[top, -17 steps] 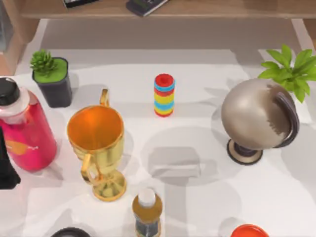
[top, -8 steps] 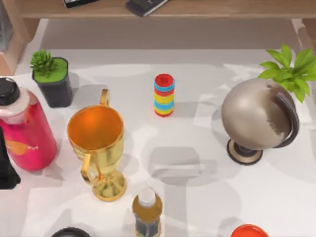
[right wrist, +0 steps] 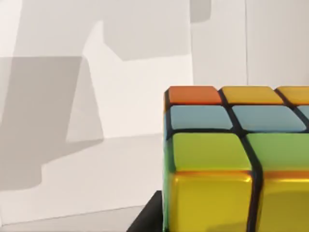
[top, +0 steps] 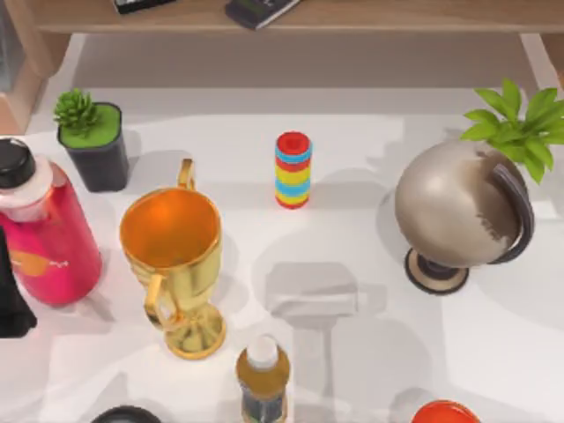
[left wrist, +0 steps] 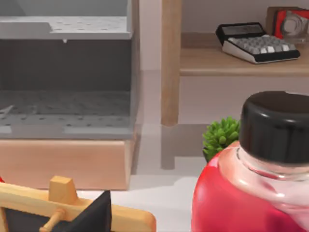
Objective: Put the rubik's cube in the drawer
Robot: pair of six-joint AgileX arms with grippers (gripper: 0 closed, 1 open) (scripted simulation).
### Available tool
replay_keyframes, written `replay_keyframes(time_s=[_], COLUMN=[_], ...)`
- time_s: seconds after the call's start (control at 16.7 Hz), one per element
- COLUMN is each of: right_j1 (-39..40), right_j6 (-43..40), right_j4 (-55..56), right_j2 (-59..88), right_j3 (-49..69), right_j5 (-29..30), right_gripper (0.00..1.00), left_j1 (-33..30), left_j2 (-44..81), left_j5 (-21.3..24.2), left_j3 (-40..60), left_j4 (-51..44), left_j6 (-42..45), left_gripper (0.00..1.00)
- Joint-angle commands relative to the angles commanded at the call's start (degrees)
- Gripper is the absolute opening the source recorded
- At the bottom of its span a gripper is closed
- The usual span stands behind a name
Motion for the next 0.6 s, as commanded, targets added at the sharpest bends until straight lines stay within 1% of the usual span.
replay_keyframes(time_s=[0.18,0.3,0.6], right_j1=[-0.8,-0.84,-0.8], right_j6=[-1.53,-2.05,-2.22], right_j4=[-4.0,-4.99,-5.17], right_j2=[8.83,12.64,14.21], right_j3=[1.4,2.09,2.45], right_j5=[-4.2,-6.01,-6.77], right_gripper=[0.0,0.0,0.0], left_j1=[0.0,0.0,0.0], left_j2=[0.0,0.0,0.0], left_j5=[0.0,0.0,0.0], left_j3=[0.0,0.0,0.0], left_j4=[0.0,0.0,0.0], left_j6=[0.0,0.0,0.0], left_gripper=[1.0,1.0,1.0])
